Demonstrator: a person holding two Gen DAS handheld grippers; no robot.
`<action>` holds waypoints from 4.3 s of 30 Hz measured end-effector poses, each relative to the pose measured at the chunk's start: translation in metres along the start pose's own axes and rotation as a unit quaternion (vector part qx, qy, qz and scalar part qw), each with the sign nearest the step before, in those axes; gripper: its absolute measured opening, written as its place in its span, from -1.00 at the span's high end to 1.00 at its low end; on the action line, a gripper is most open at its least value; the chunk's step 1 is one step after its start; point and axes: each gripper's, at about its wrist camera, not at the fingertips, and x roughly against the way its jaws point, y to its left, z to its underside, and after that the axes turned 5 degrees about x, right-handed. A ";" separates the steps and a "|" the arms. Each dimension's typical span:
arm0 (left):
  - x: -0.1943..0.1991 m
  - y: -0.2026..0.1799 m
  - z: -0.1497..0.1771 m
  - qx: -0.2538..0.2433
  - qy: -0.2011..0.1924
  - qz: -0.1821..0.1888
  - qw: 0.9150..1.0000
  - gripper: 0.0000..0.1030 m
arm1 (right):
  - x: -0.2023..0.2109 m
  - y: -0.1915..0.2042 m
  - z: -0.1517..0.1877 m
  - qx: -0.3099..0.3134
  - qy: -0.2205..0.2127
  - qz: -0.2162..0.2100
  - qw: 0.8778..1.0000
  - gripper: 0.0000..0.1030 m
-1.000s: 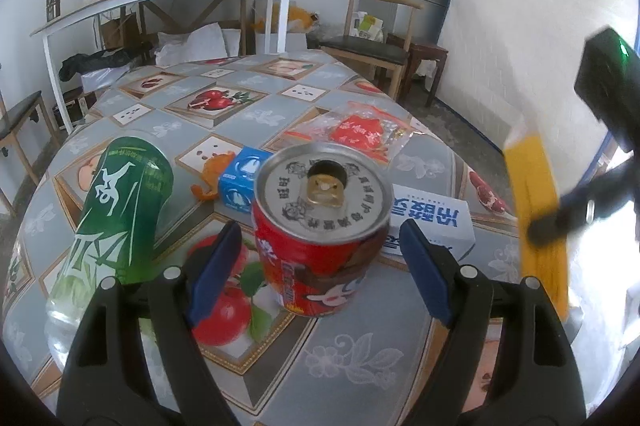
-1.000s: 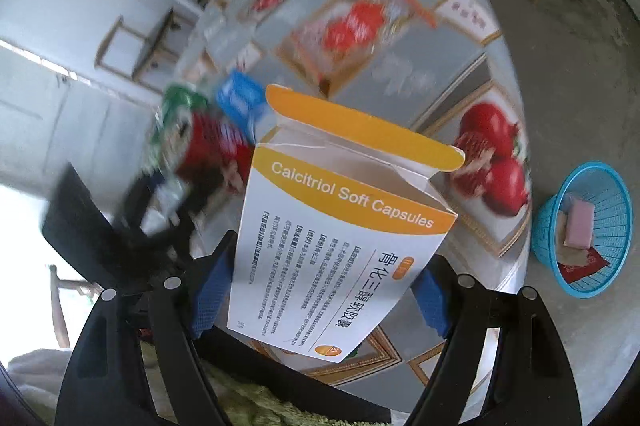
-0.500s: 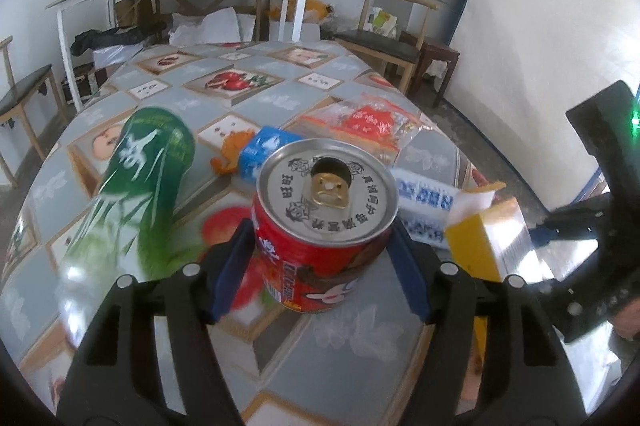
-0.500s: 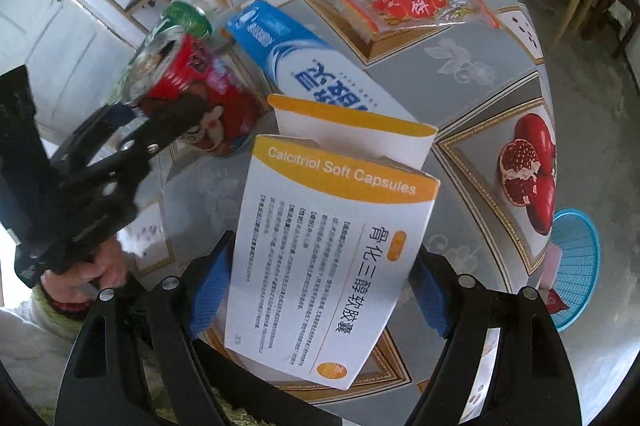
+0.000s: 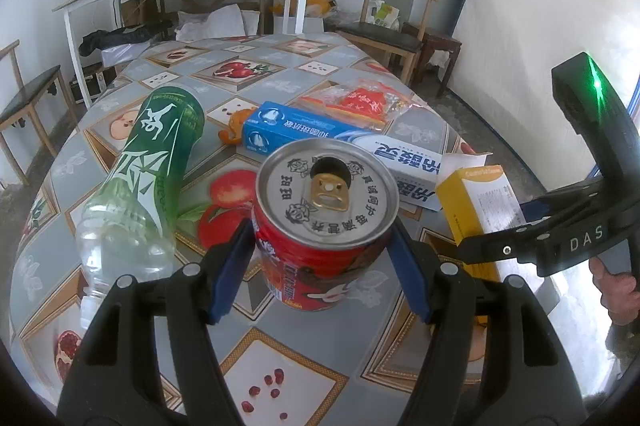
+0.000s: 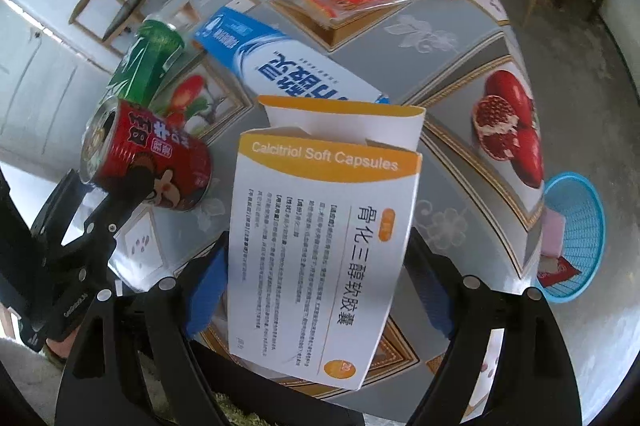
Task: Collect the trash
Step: 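Grasp the red can with the left tool while the right tool holds the Calcitriol box, then lift the red can with the left tool while the right tool holds the box, then carry the red can and Calcitriol box in both tools over the wastebasket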
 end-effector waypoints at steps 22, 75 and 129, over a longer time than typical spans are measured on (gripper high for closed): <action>0.002 0.000 0.001 0.003 -0.001 0.000 1.000 -0.23 | 0.007 0.001 -0.003 -0.052 -0.024 0.032 0.998 -0.66; 0.009 0.007 0.001 0.008 -0.007 0.000 1.000 -0.23 | -0.009 0.020 0.016 -0.022 -0.032 0.089 0.995 -0.35; 0.062 -0.035 -0.040 -0.015 -0.108 0.067 0.992 -0.23 | 0.093 -0.026 0.029 -0.078 -0.183 -0.020 0.980 -0.35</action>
